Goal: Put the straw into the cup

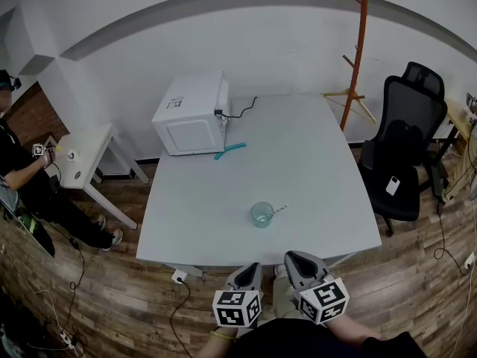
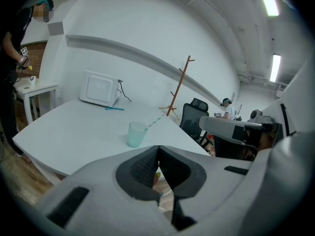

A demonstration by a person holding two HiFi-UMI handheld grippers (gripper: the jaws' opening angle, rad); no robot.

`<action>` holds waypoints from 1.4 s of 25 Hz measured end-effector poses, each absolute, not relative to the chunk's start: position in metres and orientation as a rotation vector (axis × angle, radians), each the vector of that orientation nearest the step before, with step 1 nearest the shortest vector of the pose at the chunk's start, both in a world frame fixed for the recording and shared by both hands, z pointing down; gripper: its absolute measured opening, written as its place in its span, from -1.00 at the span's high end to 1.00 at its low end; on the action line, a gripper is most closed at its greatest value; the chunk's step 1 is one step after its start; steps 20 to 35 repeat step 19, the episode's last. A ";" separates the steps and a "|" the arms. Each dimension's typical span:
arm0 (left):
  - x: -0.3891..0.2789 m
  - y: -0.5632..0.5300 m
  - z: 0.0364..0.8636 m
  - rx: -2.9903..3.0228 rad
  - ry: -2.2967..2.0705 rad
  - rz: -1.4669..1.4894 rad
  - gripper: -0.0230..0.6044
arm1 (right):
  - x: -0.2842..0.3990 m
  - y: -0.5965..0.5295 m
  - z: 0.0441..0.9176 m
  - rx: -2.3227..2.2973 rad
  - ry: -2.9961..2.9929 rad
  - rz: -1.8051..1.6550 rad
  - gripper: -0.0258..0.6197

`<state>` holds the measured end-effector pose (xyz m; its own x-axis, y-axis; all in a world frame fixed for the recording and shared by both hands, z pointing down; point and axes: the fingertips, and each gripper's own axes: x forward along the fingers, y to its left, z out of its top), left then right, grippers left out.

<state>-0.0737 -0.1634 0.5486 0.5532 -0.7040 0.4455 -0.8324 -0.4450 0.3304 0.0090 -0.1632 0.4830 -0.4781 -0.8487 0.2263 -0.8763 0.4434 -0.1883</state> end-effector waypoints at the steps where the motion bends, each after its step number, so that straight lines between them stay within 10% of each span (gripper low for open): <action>1: -0.073 -0.163 0.549 2.277 -1.233 0.331 0.86 | 0.009 -0.163 0.483 1.549 -2.584 0.428 0.82; 35: -0.069 -0.157 0.542 2.301 -1.219 0.332 0.86 | 0.005 -0.157 0.478 1.550 -2.595 0.435 0.82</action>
